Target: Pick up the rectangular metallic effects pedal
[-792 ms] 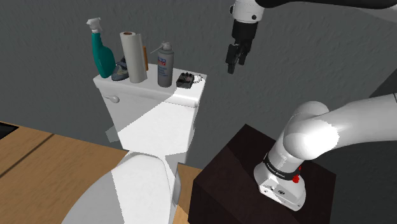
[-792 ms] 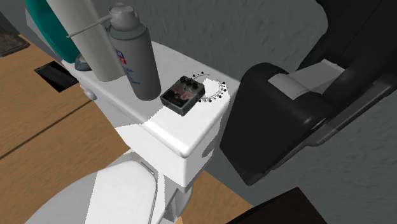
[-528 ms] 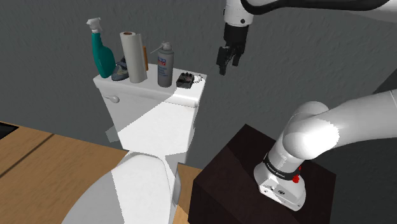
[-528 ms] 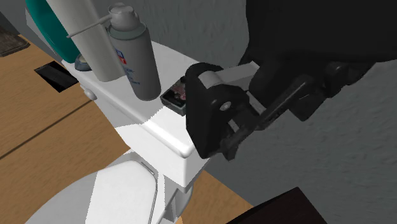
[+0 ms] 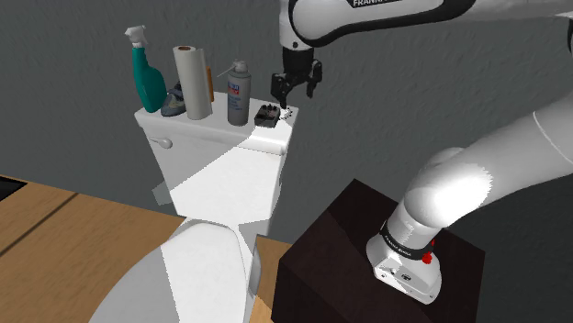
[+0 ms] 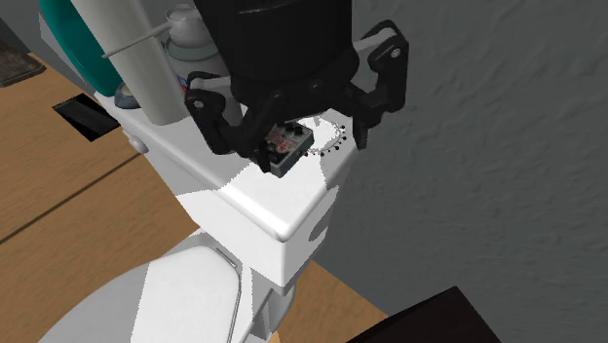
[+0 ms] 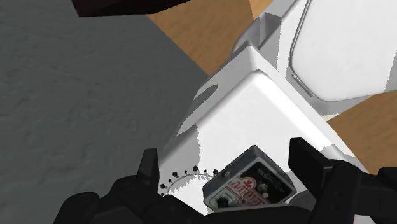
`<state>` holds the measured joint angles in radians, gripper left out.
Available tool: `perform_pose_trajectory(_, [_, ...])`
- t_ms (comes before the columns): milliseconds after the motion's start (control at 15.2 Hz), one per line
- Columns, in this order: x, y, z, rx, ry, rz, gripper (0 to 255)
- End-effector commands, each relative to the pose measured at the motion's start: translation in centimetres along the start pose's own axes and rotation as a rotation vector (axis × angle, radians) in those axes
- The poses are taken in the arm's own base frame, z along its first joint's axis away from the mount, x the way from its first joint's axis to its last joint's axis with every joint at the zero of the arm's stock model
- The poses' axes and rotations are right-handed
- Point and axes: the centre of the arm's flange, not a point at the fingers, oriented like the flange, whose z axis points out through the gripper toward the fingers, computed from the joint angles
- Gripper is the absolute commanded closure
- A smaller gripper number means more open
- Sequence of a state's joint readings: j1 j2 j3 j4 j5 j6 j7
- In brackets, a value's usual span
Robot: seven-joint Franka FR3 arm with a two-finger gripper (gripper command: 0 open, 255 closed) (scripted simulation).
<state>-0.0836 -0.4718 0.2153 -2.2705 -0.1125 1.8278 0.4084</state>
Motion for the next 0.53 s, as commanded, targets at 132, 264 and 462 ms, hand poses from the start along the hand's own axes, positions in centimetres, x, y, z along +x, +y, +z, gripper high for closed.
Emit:
perform_pose_trajectory(132, [4.5,-2.7,1.9,-0.055,0.032,0.15,0])
perform_pose_trajectory(264, [6.8,-3.7,2.7,-0.083,0.048,0.222,0])
perform_pose_trajectory(462, [10.4,-4.9,4.0,-0.126,0.071,0.331,0])
